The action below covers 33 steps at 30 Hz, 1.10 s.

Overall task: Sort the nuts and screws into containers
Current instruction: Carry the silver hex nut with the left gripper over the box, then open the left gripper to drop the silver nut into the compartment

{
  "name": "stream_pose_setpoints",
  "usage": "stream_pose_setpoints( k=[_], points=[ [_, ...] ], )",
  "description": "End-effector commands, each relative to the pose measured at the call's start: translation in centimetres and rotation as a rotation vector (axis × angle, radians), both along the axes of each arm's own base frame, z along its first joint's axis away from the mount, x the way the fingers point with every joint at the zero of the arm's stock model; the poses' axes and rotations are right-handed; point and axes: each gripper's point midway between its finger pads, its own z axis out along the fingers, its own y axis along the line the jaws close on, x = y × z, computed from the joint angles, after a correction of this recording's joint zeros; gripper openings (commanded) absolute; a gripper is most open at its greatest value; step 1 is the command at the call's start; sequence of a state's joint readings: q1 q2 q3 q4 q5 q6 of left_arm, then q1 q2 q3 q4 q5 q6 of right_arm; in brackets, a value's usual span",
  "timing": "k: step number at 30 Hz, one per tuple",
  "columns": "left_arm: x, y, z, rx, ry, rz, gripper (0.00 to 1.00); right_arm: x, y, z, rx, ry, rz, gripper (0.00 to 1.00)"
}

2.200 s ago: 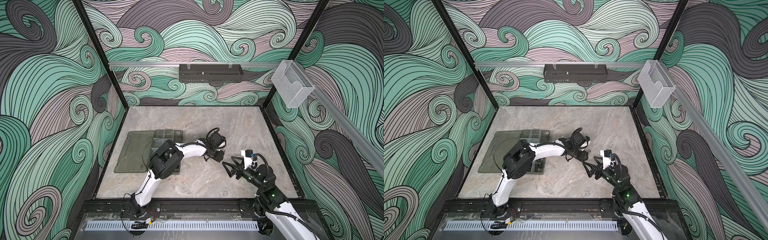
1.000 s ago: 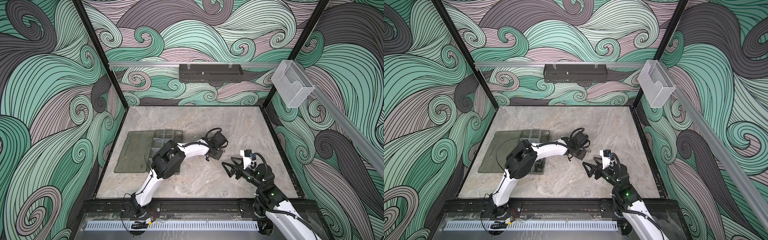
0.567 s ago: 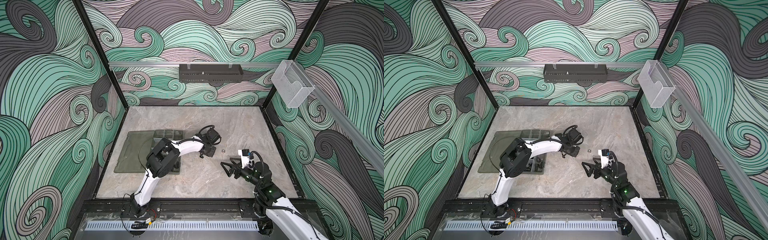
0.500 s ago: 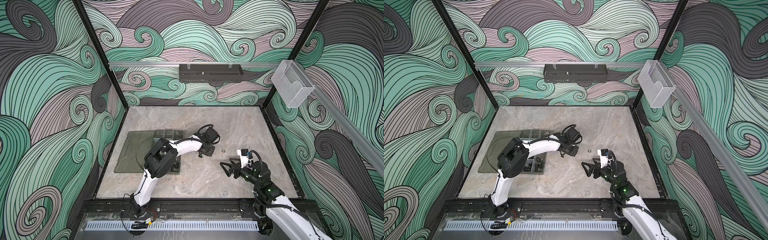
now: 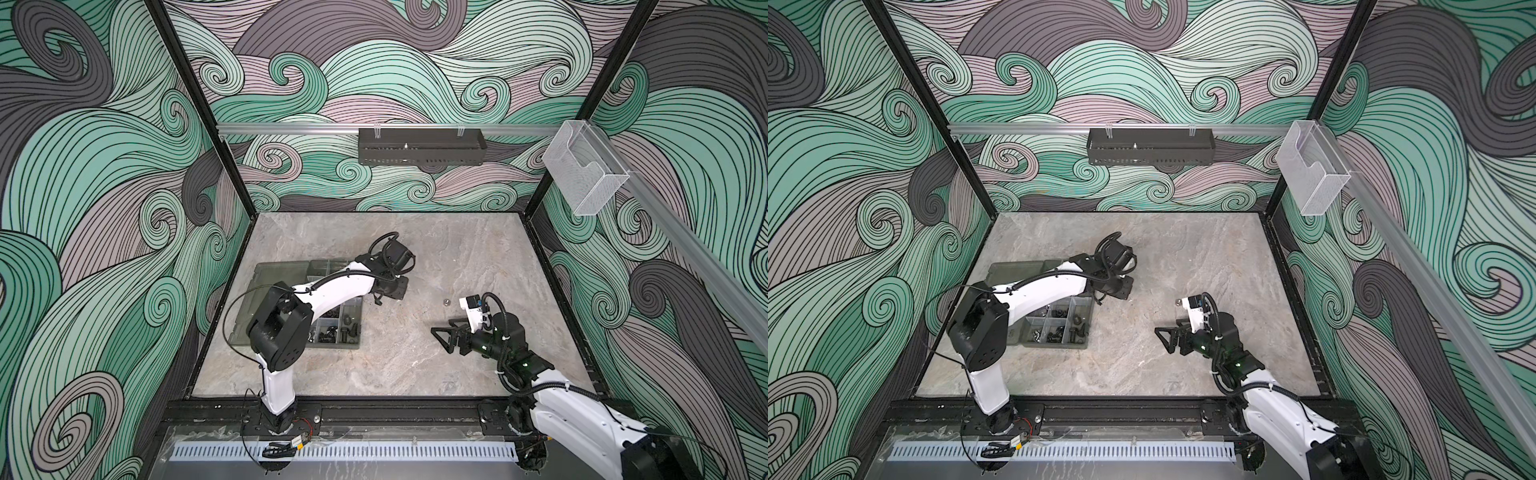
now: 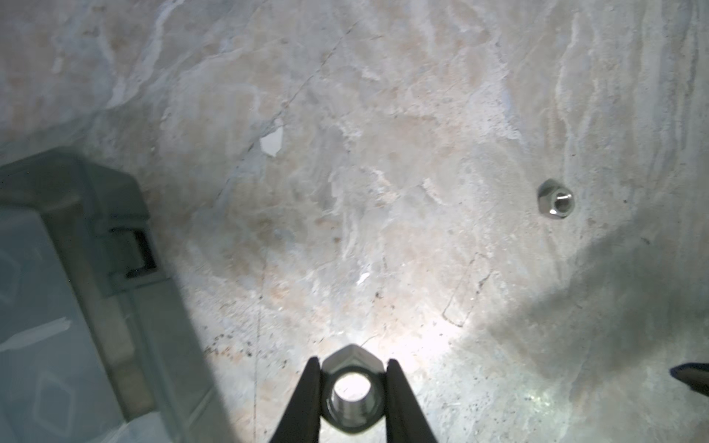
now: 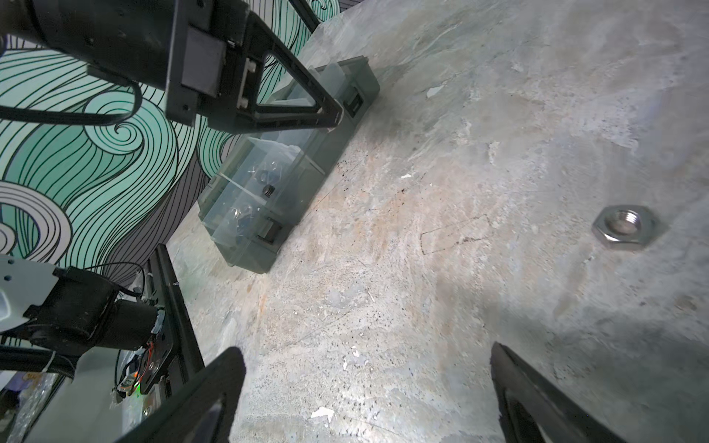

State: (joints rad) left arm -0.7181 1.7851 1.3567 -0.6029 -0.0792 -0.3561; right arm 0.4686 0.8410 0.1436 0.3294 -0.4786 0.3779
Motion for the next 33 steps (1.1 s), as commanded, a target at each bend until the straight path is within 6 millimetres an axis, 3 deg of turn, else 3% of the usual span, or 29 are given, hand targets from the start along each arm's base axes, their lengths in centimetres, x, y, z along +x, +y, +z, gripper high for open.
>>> stream_pose_setpoints(
  k=[1,7,14,18,25,28,33],
  points=[
    [-0.9,2.2,1.3,0.014,0.001,0.054,0.22,0.0,1.6,2.0,0.007,-0.096,0.066,0.99],
    [-1.7,8.4,1.8,0.048,0.019,0.204,0.22,-2.0,4.0,3.5,0.001,-0.237,0.179,1.0],
    [-3.4,16.6,2.5,0.081,-0.005,0.392,0.22,-3.4,4.1,4.3,-0.02,-0.386,0.166,0.99],
    [-4.2,20.3,1.2,0.069,0.002,0.519,0.22,-3.6,4.6,4.0,-0.043,-0.391,0.178,1.0],
    [-4.5,23.7,-0.4,0.119,0.09,0.622,0.22,-4.6,6.3,3.7,-0.073,-0.419,0.238,1.0],
    [-4.1,23.8,-0.8,0.094,0.142,0.643,0.22,-4.6,6.4,3.7,-0.081,-0.425,0.239,1.0],
    [-3.6,24.2,-3.1,0.13,0.204,0.664,0.22,-4.5,6.0,3.7,-0.088,-0.43,0.219,1.0]
  ],
)
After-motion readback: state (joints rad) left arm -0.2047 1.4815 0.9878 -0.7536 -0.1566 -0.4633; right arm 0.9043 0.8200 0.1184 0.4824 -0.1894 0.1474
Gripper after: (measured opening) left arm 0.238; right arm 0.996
